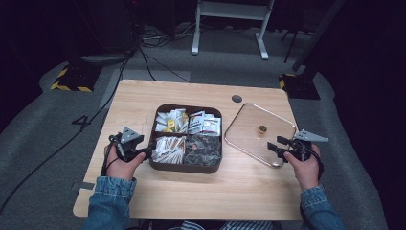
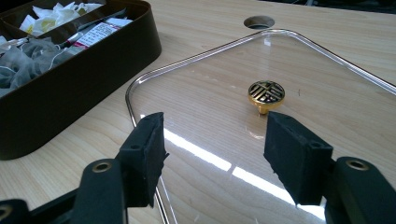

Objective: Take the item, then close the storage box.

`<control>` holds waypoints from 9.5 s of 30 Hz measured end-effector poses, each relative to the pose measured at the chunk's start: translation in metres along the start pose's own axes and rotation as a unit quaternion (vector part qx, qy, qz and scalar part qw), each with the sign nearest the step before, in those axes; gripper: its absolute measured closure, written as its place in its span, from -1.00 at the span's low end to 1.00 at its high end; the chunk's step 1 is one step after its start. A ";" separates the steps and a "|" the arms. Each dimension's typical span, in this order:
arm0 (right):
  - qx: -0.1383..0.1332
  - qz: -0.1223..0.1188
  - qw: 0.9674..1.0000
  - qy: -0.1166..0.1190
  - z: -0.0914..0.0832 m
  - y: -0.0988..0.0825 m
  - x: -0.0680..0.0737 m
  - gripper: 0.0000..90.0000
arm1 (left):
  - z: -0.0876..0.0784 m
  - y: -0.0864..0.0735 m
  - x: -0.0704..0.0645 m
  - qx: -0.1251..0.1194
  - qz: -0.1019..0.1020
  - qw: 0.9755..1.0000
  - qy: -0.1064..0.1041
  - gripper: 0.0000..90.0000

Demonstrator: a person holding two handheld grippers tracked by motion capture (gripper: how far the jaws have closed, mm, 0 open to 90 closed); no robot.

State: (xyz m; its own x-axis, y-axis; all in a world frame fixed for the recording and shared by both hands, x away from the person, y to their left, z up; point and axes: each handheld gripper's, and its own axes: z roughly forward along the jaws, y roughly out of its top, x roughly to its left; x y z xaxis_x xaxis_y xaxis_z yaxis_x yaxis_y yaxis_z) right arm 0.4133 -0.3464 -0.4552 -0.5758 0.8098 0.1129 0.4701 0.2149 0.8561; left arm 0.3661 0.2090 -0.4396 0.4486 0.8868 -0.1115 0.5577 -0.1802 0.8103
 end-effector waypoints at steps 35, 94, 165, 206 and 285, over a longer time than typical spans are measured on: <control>0.005 -0.008 1.000 0.016 0.007 -0.004 0.008 -0.13 | 0.031 0.001 -0.007 0.074 0.025 0.997 -0.022 1.00; -0.002 0.003 1.000 0.021 0.001 -0.006 0.006 -0.14 | 0.000 0.014 -0.100 0.003 0.126 0.941 -0.313 1.00; 0.013 -0.003 0.999 0.036 0.021 -0.007 0.014 -0.17 | 0.010 -0.001 -0.096 0.005 0.125 0.968 -0.217 0.00; 0.082 0.002 0.996 -0.045 0.068 0.024 -0.032 -0.52 | -0.009 -0.051 0.046 0.039 -0.017 0.997 0.063 -0.32; 0.053 -0.079 0.995 0.035 0.059 0.119 0.027 0.31 | 0.014 -0.063 0.052 0.087 -0.001 0.994 0.064 -0.56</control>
State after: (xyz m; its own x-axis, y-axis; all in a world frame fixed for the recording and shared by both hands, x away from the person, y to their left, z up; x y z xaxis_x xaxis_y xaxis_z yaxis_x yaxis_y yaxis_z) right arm 0.4934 -0.2668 -0.3806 -0.6908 0.7228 0.0194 0.4366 0.3956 0.8080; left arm 0.3640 0.2600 -0.5048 0.3618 0.9318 -0.0296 0.6758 -0.2403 0.6968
